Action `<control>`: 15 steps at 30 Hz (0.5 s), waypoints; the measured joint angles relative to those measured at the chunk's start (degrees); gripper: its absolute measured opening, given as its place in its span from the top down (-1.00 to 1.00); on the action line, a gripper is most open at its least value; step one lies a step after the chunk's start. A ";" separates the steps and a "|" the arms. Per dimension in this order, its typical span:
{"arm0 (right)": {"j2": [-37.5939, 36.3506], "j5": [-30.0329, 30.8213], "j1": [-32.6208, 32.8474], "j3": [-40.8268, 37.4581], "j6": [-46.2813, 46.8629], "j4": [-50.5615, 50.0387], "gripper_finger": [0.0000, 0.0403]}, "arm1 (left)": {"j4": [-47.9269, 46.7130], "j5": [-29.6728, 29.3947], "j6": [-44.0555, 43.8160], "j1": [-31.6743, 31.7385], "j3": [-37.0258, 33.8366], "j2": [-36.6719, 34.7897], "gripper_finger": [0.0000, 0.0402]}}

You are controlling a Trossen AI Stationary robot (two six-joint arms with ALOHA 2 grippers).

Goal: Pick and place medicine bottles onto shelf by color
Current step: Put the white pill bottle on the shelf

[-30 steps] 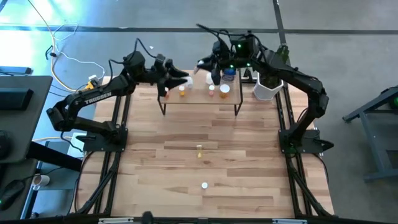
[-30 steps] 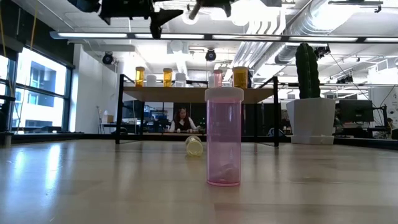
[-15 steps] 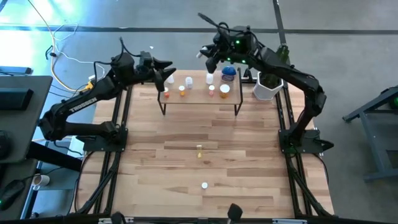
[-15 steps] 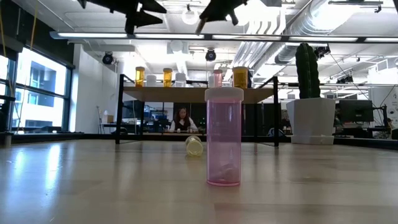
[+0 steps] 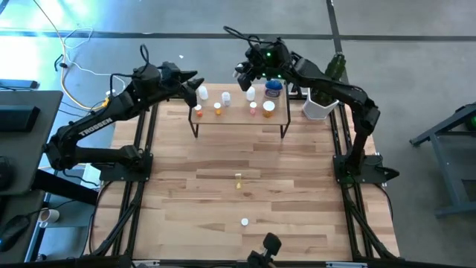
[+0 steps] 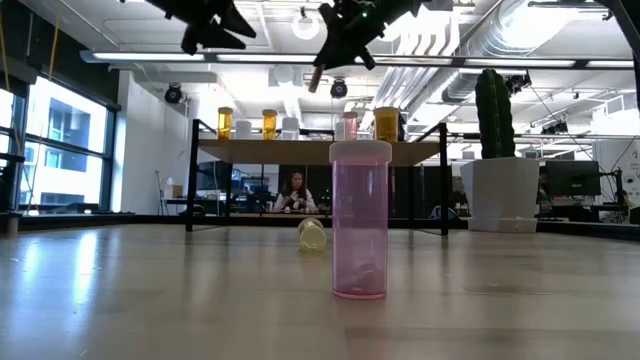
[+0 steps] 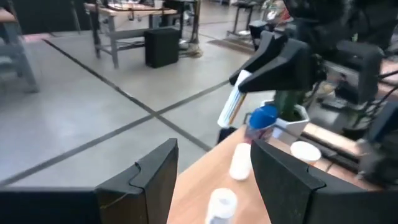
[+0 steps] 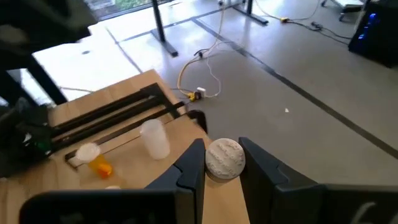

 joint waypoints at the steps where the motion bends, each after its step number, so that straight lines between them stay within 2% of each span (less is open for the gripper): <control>1: 0.00 0.00 -0.34 0.00 0.21 0.28 0.71 | -1.05 -0.89 0.92 -0.19 0.78 0.00 0.04; 8: 0.17 -1.13 -1.96 3.17 1.01 0.65 0.71 | -2.42 -2.10 2.30 -0.60 4.22 -0.02 0.04; 15: 0.32 -2.71 -2.11 4.01 1.10 -0.29 0.71 | -3.28 -2.91 2.30 -0.53 4.41 0.00 0.04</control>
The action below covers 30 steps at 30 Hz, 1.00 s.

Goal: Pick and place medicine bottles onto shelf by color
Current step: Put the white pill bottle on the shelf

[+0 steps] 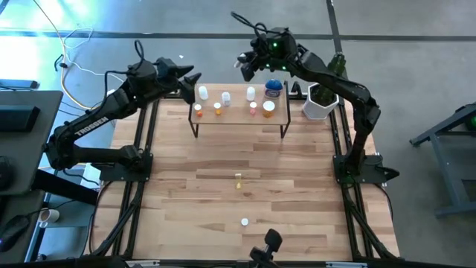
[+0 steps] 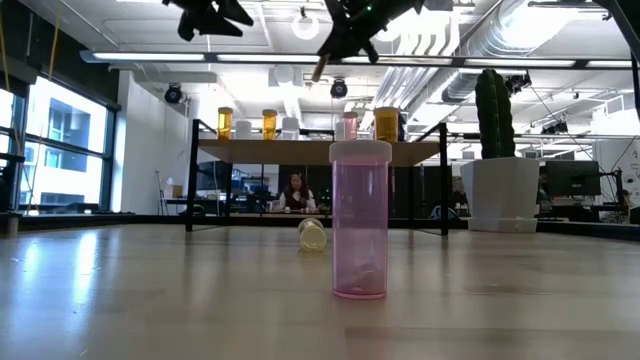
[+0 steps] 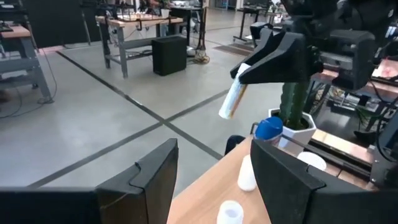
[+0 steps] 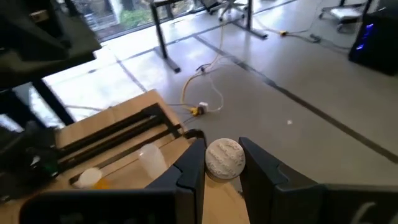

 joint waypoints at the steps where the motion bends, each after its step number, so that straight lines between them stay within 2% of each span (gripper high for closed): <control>1: 0.30 -0.48 0.19 -0.08 0.00 -0.41 0.71 | -0.38 0.00 0.00 0.00 0.00 0.00 0.04; 14: 6.58 0.14 2.91 -0.27 -0.42 -6.27 0.71 | -2.86 0.02 -0.02 0.02 0.00 0.04 0.04; 30: 11.34 5.61 2.82 -0.32 -3.63 -10.29 0.71 | -6.49 0.15 -0.02 -0.02 0.02 0.04 0.04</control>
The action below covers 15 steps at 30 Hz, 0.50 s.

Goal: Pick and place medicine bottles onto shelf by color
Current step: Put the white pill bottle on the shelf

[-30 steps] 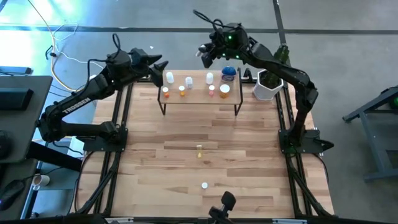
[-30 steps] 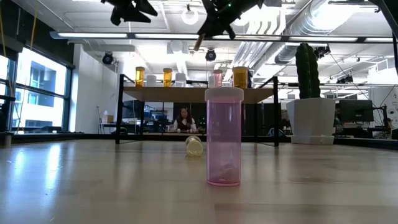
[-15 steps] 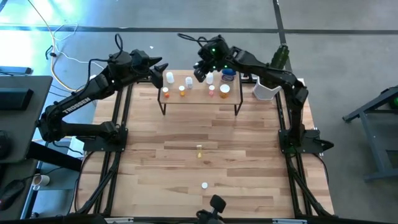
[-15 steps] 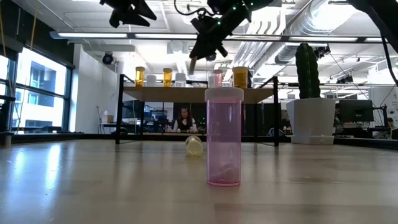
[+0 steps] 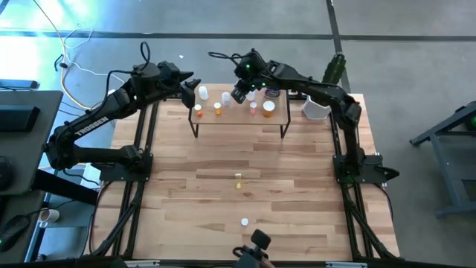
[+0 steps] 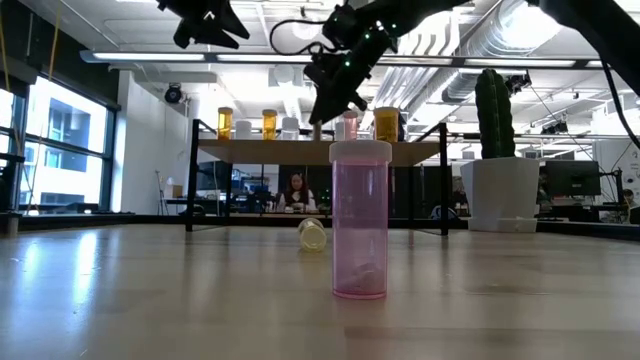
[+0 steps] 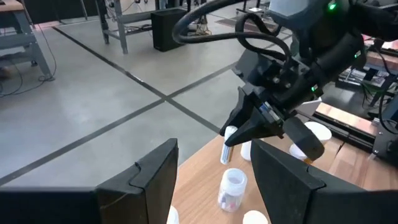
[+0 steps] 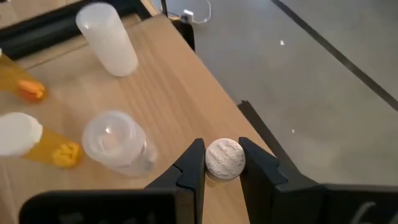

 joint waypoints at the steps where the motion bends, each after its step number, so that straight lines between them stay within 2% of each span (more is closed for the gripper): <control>1: -0.05 0.34 -0.12 0.00 -0.04 0.03 0.71 | 0.00 0.00 0.00 0.00 0.00 0.00 0.04; 15: 1.10 1.90 -1.75 0.00 -1.57 0.18 0.71 | 0.00 -0.11 0.00 0.00 0.00 0.00 0.04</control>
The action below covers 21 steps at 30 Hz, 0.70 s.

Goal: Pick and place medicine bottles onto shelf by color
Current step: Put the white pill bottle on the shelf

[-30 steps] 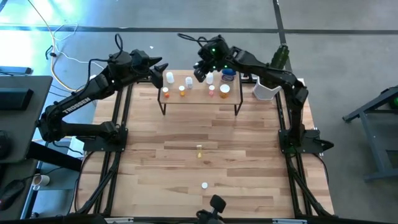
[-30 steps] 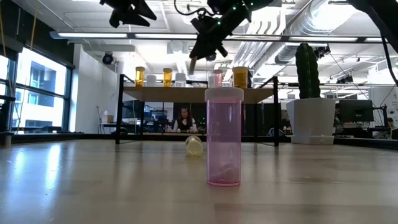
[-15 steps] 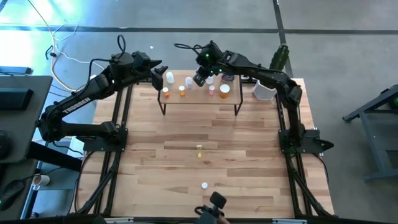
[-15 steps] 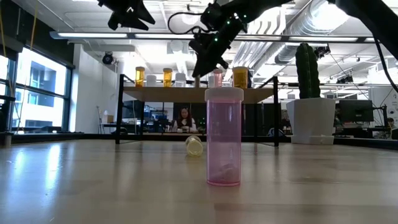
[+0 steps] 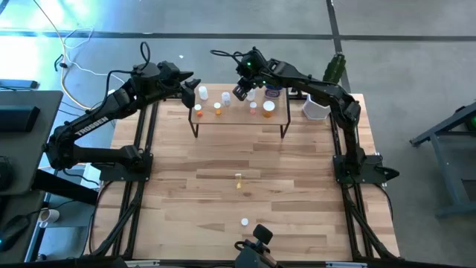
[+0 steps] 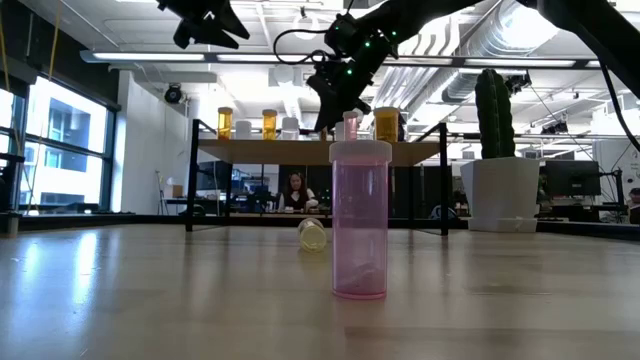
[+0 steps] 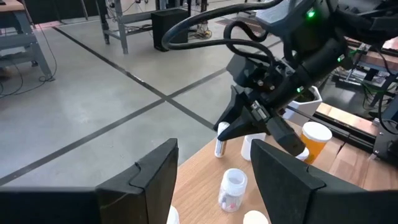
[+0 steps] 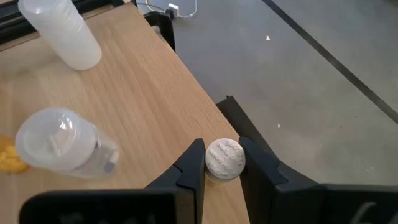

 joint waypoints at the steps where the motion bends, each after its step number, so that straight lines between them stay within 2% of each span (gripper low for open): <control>1: 0.16 -0.04 0.00 0.02 0.09 0.12 0.71 | 0.00 0.00 0.00 0.00 0.00 0.00 0.04; 14: 0.46 -0.09 0.02 0.11 0.56 -0.46 0.70 | 0.02 0.00 0.00 0.00 0.00 0.00 0.04; 21: 0.58 -0.27 0.02 0.11 0.55 -1.22 0.53 | 0.02 0.00 0.00 0.00 0.02 0.00 0.04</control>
